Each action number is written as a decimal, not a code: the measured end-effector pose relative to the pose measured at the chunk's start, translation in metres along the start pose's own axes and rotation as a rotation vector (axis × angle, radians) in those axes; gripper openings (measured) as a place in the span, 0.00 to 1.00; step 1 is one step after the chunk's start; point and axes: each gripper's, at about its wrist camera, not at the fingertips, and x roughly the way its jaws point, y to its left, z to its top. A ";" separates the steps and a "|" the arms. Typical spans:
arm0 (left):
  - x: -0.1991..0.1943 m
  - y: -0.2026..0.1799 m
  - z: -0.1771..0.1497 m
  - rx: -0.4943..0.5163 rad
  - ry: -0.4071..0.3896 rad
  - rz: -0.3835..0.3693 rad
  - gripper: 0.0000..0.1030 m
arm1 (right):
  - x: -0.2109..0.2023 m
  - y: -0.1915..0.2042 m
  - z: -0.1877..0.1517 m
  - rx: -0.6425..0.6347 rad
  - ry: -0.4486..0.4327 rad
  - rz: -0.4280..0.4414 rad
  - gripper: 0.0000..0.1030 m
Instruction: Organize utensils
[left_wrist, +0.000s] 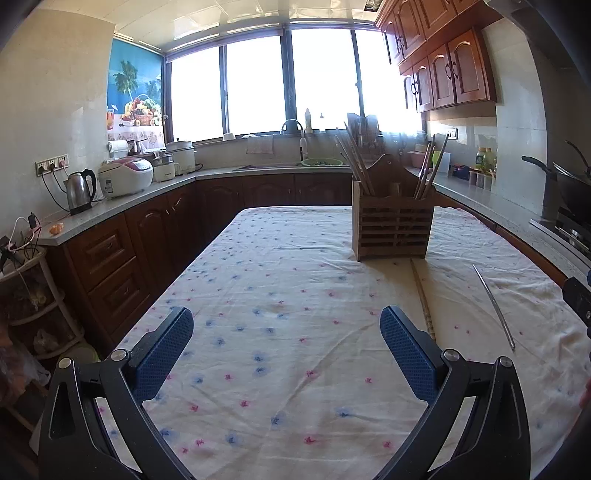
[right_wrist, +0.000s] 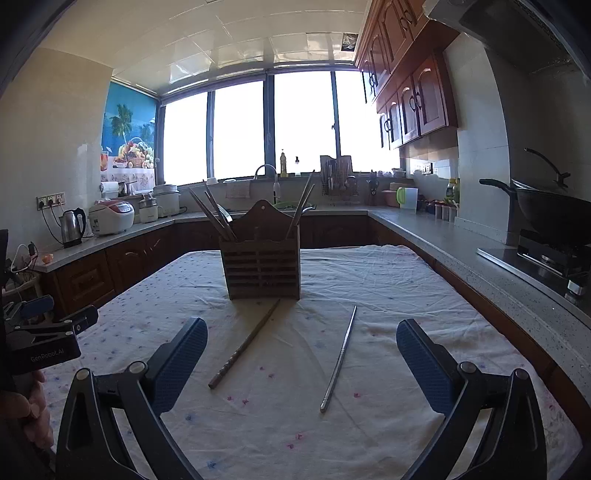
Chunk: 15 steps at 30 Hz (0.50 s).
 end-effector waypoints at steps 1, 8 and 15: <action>-0.001 -0.001 -0.002 0.003 -0.005 0.002 1.00 | 0.000 -0.002 -0.003 0.001 0.007 -0.003 1.00; -0.009 -0.010 -0.003 0.026 -0.042 -0.004 1.00 | -0.005 -0.012 -0.011 0.022 0.004 -0.026 1.00; -0.015 -0.014 -0.004 0.031 -0.065 -0.024 1.00 | -0.011 -0.014 -0.014 0.024 -0.037 -0.034 1.00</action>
